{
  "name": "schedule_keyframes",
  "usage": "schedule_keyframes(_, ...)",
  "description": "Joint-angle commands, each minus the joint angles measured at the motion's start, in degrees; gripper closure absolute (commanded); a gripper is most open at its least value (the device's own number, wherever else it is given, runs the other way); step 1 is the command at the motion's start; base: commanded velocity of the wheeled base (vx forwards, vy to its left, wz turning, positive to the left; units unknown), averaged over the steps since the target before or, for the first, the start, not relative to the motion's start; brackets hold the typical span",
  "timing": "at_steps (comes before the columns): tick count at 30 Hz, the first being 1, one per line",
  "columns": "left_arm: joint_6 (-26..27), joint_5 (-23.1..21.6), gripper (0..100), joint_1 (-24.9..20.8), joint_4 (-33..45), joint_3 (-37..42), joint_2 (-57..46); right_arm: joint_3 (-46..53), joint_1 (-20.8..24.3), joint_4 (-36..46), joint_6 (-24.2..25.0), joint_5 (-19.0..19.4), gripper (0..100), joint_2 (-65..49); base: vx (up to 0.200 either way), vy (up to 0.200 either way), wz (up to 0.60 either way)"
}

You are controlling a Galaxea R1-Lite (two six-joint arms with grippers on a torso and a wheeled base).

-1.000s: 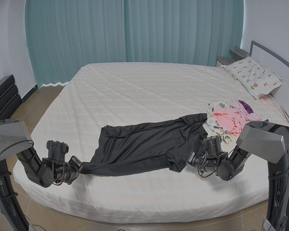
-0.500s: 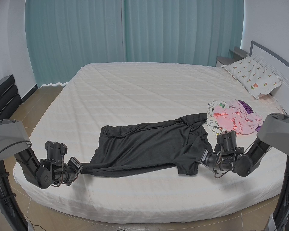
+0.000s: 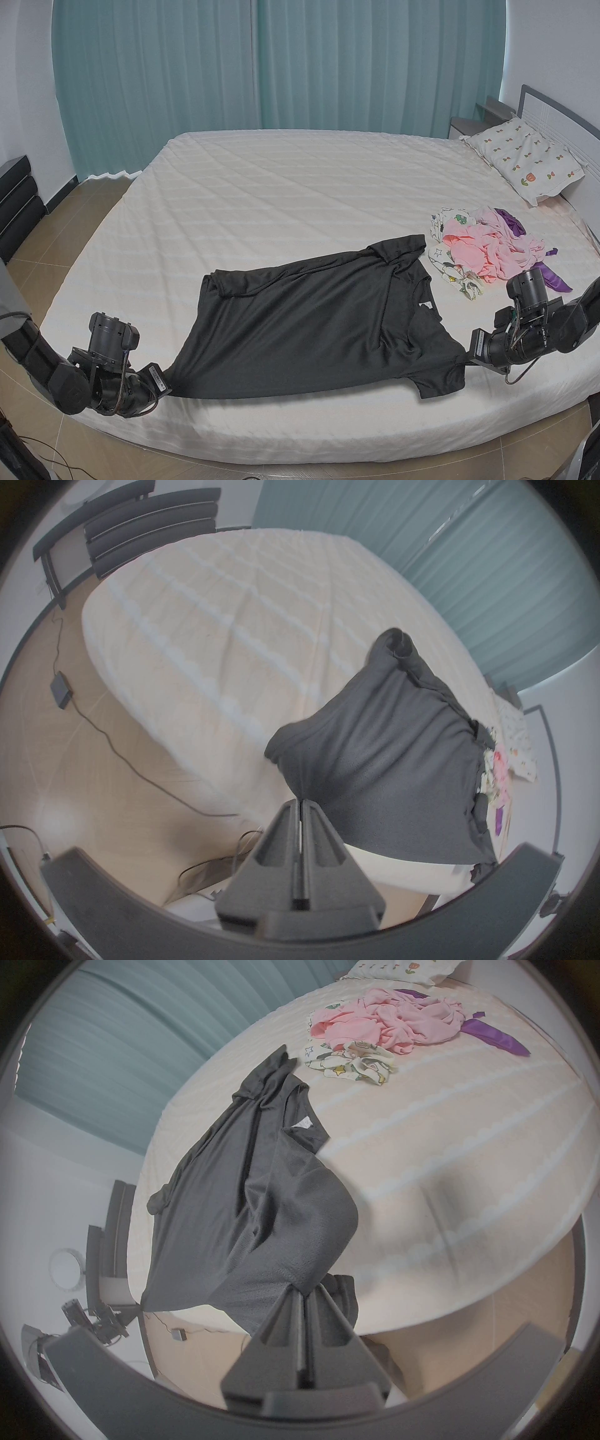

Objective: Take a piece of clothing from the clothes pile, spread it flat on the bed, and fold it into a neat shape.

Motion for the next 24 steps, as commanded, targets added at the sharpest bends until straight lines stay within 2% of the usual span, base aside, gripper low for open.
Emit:
schedule_keyframes(1, 0.9, 0.8, 100, -3.9, 5.7, 1.8, -7.2, 2.8, -2.6, 4.2, -4.2, 0.1, 100, -4.2, 0.0, 0.0, 0.0)
schedule_keyframes(7, 0.8, 1.2, 100, -8.9, 6.9, 3.0, -5.6, 4.7, -4.3, 5.5, -6.2, 0.2, 100, -2.0, 0.0, 0.0, 0.0)
schedule_keyframes(13, 0.9, 1.1, 100, -9.5, 7.0, 3.2, -3.2, 7.6, -5.3, 4.9, -10.2, 0.2, 100, 2.0, 0.0, 0.0, 0.0)
schedule_keyframes(17, 1.0, 1.0, 100, -10.0, 7.0, 4.0, -1.5, 7.3, -5.4, 4.8, -10.3, 0.3, 100, 4.5, 0.0, 0.0, 0.0)
schedule_keyframes(18, 1.0, 0.9, 0, -10.4, 7.1, 4.1, -1.3, 7.3, -5.3, 4.8, -10.3, 0.4, 100, 4.8, 0.0, 0.0, 0.0)
schedule_keyframes(19, 1.0, 0.9, 0, -10.7, 7.0, 4.4, -0.7, 7.0, -5.1, 4.8, -10.3, 0.5, 0, 4.9, 0.0, 0.0, 0.0)
schedule_keyframes(24, 0.9, 0.9, 0, -11.6, 6.7, 4.3, 1.5, 6.1, -4.8, 4.7, -10.3, 1.1, 0, 5.3, 0.0, 0.0, 0.0)
